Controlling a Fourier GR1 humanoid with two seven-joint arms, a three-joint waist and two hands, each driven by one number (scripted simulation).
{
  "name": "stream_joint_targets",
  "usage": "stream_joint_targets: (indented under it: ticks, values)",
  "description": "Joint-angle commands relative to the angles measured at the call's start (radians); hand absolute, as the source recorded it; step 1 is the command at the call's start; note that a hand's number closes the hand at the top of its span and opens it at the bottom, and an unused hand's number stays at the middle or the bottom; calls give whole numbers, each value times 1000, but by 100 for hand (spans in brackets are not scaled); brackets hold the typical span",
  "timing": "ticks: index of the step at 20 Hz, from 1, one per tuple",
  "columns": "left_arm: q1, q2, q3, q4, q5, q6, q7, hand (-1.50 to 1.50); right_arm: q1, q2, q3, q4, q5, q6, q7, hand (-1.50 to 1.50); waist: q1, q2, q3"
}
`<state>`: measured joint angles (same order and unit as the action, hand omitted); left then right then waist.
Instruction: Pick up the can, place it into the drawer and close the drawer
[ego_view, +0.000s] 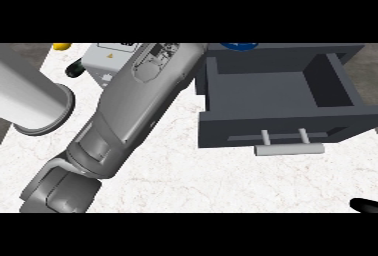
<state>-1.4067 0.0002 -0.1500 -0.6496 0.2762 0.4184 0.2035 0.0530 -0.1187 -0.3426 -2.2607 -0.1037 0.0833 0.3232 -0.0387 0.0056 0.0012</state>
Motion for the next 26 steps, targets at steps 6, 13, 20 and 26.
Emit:
stream_joint_targets:
  ticks: [6,13,20,26]
  values:
    - [-130,0,-71,221,102,46,-78,150,-73,-15,38,-8,0,-15,61,-150,-41,15,1]
    - [-169,0,-161,260,168,177,-76,-150,-87,-16,63,24,43,-15,45,-150,-61,17,2]
    - [-201,0,-180,324,190,214,-101,-150,-125,-33,74,6,46,-24,91,-150,-62,17,2]
    - [-210,0,-170,333,234,229,-158,-150,-173,-110,82,33,118,20,39,-150,-62,24,1]
